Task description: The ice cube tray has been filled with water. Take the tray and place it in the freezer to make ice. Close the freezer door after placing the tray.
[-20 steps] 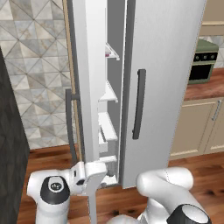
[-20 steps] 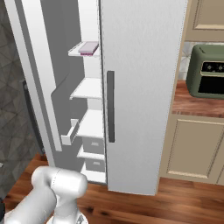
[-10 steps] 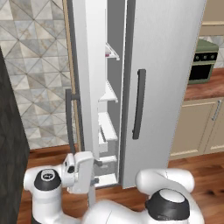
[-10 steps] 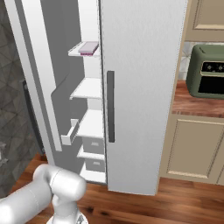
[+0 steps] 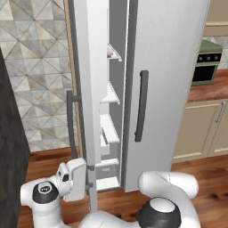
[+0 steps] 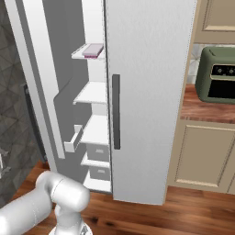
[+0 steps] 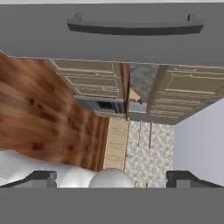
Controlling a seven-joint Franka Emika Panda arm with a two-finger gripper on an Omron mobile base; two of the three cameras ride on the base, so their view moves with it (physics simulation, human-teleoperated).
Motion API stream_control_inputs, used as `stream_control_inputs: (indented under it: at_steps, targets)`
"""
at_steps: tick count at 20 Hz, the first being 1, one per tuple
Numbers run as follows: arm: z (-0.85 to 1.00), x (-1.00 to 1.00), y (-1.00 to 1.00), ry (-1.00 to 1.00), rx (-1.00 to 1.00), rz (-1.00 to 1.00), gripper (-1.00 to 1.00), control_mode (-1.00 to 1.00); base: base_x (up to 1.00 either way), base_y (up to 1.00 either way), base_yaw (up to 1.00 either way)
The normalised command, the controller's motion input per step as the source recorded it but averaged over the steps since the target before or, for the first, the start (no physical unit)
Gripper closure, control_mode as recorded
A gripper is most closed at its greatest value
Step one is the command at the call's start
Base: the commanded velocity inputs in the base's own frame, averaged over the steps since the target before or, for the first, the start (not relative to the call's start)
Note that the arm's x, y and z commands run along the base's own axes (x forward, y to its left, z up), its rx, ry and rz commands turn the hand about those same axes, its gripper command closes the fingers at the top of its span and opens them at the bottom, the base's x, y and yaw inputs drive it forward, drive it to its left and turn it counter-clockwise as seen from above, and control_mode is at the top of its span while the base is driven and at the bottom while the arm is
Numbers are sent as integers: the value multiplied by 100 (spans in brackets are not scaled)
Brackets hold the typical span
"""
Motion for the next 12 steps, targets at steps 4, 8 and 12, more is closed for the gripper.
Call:
stream_control_inputs:
  at_steps: [4,8,12]
  targets:
    - [-24,20,25,3,0,16,-100,-100,0,0,0]
    - [-15,18,20,10,0,17,-100,-100,0,0,0]
    - [-16,23,10,11,1,20,-100,-100,0,0,0]
